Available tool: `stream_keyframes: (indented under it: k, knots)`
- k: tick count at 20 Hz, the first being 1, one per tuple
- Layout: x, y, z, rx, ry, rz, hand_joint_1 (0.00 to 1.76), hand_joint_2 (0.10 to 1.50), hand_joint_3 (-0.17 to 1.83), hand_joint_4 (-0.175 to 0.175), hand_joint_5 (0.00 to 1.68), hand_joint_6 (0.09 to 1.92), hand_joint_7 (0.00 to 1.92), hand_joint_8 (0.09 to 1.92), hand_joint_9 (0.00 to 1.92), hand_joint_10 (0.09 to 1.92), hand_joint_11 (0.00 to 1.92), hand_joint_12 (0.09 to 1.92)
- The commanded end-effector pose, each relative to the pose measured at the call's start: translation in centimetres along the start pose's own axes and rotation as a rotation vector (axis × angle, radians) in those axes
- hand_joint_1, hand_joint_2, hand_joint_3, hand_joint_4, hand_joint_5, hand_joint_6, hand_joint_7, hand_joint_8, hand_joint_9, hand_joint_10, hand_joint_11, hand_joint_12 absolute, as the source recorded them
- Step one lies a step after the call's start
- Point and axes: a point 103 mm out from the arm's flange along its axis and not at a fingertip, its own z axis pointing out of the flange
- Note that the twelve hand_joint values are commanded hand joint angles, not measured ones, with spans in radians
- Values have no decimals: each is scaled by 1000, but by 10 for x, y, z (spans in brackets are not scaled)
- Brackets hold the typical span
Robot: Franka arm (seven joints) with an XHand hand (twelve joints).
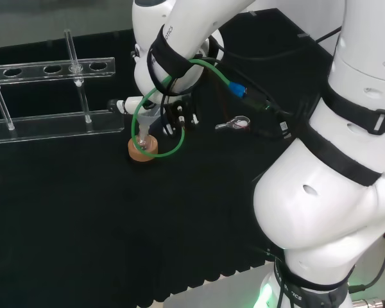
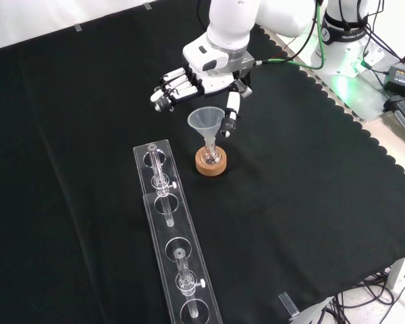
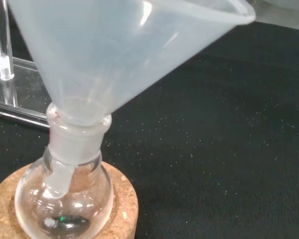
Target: Place the funnel on the round-bottom flask.
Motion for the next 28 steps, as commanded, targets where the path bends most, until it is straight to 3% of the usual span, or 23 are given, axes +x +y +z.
stream_keyframes:
  k: [1, 2, 4, 5, 6, 9, 11, 13, 16, 20, 23, 28]
  knots:
    - [-27, 2, -38, -30, 303, -34, 0, 722, 87, -82, 50, 87, 0, 194, 222, 87, 7, 1664]
    - [-47, 4, -51, 23, 455, -53, 0, 723, 86, -80, 38, 87, 0, 152, 203, 87, 4, 1657]
    - [-84, 3, -81, 47, 652, -74, 0, 727, 84, -76, 11, 87, 0, 87, 141, 87, 0, 1619]
    - [-111, -3, -107, 26, 719, -69, 3, 729, 82, -74, 5, 87, 0, 87, 117, 87, 0, 1595]
    - [-125, -7, -122, 11, 746, -74, 6, 730, 81, -72, 2, 87, 0, 87, 103, 87, 0, 1579]
    - [-153, -20, -160, 20, 761, -75, 15, 729, 78, -64, 0, 87, 0, 87, 92, 87, 0, 1549]
    - [-166, -30, -188, 113, 760, -57, 25, 730, 73, -49, 0, 87, 0, 87, 74, 87, 0, 1485]
    - [-176, -34, -200, 151, 740, -54, 32, 731, 69, -39, 0, 87, 0, 87, 50, 87, 0, 1421]
    - [-200, -40, -212, 147, 690, -114, 32, 732, 63, -29, 0, 87, 0, 87, 26, 87, 0, 1365]
    - [-246, -46, -211, 135, 689, -196, 29, 735, 59, -24, 0, 87, 0, 87, 12, 87, 0, 1318]
    - [-242, -48, -213, 118, 687, -239, 29, 737, 58, -23, 0, 87, 0, 87, 10, 87, 0, 1297]
    - [-225, -44, -207, 107, 707, -172, 29, 739, 58, -21, 0, 87, 0, 87, 10, 87, 0, 1288]
